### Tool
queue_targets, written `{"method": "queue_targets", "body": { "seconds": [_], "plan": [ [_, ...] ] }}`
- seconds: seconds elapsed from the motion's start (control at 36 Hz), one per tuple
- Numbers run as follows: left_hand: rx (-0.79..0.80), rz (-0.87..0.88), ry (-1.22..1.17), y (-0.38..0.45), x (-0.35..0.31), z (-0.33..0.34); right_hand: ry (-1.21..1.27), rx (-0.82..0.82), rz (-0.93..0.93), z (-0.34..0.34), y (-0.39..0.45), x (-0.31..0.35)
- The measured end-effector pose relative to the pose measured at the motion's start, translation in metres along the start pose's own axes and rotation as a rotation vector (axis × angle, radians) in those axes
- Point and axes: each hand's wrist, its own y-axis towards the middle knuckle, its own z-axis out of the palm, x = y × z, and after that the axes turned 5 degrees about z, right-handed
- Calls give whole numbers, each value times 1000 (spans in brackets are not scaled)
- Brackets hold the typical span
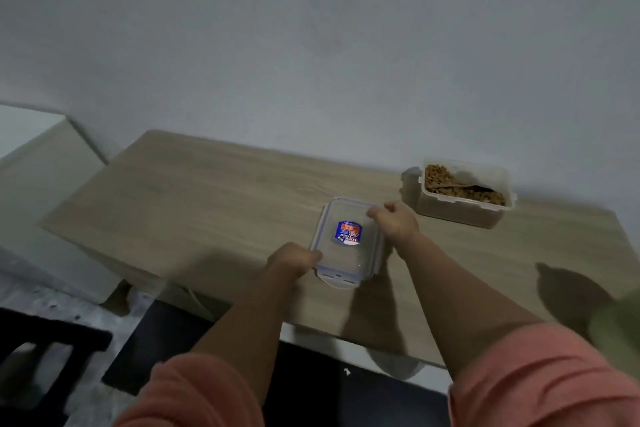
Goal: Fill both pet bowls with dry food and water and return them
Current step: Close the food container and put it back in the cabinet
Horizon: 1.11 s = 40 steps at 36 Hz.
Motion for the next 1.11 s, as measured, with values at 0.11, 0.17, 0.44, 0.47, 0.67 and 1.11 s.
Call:
{"method": "queue_targets", "body": {
  "seconds": [0.11,0.17,0.44,0.47,0.67,1.11],
  "plan": [
    [64,42,70,19,2,-6,-18,-14,37,7,12,6],
    [91,58,76,28,3,-6,-19,-9,50,8,16,7],
    [109,67,-33,57,9,12,-26,-3,70,8,34,-1],
    [91,57,-63,57,9,11,-13,-8,73,7,34,-1],
    [100,-88,-500,39,0,-3,-16,4,100,-13,19,-8],
    [124,275,-983,-6,-148,55,489,-136,78,-148,5,-38]
  ]
}}
